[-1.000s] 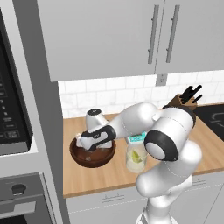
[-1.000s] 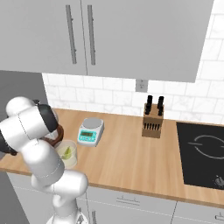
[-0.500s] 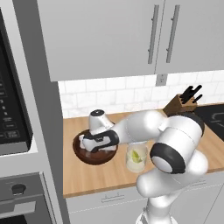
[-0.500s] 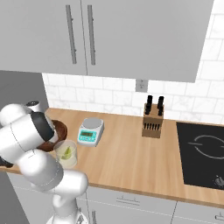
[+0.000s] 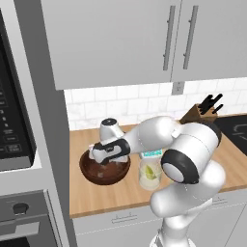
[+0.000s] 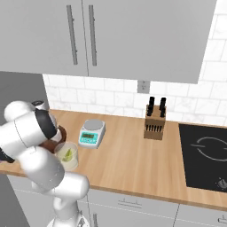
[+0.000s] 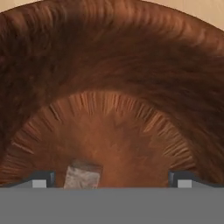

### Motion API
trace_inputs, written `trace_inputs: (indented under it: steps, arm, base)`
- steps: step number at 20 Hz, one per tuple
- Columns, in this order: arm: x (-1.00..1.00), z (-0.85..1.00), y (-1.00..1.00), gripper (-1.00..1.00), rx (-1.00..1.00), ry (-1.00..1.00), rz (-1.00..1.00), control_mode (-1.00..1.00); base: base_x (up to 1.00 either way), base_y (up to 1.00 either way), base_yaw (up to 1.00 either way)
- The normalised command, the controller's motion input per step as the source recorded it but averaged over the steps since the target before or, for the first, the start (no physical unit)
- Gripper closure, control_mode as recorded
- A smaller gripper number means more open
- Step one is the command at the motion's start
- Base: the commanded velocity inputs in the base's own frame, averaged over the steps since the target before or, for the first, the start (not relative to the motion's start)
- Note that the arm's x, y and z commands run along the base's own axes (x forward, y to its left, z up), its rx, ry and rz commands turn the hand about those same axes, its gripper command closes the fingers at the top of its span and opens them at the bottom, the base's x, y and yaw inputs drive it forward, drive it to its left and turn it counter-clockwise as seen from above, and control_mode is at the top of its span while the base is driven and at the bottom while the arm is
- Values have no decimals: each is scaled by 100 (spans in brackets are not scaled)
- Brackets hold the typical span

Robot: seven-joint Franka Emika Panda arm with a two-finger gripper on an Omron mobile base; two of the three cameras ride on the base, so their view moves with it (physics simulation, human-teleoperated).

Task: Grab a lemon wedge from the fridge and one ice cube from the ice bowl, and put them in the glass of lemonade.

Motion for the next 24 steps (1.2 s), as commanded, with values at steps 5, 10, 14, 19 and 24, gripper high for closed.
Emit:
trace_inputs:
  steps: [5,10,14,19,24]
  arm:
    - [47,0,0,-100,0,0,0,-100]
    - [4,-14,16,-100,0,6,0,-100]
    - [-41,0,14,-100,0,-1,0,-100]
    - [-47,0,9,-100,0,-13,0,-100]
    - [-12,-2,0,-100,0,-4,0,-100]
  base:
    - [0,0,0]
    - [0,0,0]
    - [0,0,0]
    - [0,0,0]
    - [0,0,0]
